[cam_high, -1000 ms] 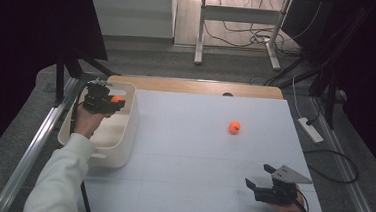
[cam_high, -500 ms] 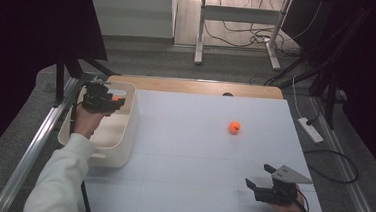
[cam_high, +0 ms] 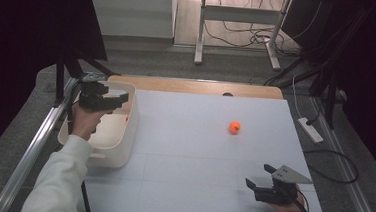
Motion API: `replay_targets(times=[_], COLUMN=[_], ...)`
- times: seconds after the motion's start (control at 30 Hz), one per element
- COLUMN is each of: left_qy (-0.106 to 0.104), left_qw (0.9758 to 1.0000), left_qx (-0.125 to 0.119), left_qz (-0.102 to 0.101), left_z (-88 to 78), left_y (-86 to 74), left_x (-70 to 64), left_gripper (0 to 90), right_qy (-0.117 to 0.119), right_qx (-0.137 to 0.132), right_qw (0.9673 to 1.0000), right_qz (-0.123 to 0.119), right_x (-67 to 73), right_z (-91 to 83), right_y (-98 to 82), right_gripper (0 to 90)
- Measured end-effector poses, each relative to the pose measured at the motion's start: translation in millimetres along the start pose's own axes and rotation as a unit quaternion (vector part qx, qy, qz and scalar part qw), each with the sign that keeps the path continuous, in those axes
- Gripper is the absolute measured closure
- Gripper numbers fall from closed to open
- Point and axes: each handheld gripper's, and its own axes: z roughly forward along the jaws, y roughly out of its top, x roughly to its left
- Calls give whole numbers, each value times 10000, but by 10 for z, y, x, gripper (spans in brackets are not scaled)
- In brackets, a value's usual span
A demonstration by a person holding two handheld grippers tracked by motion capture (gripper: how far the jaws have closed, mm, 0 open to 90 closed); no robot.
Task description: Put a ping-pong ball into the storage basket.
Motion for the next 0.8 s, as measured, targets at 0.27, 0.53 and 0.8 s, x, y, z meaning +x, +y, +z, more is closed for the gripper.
replay_targets(times=[0.27,0.53,0.8], left_qy=[-211,-427,-780], left_qw=[9994,9980,9948], left_qx=[-232,-399,-597], left_qz=[121,248,252], left_z=[-96,-209,-310], left_y=[14,0,-18], left_x=[-98,-218,-340], left_gripper=[144,146,148], right_qy=[9,19,-12], right_qx=[-3,-5,26], right_qw=[10000,10000,10000], right_qz=[-8,-9,41], right_x=[1,0,-23], right_z=[2,35,91], right_y=[3,30,62], right_gripper=[131,131,131])
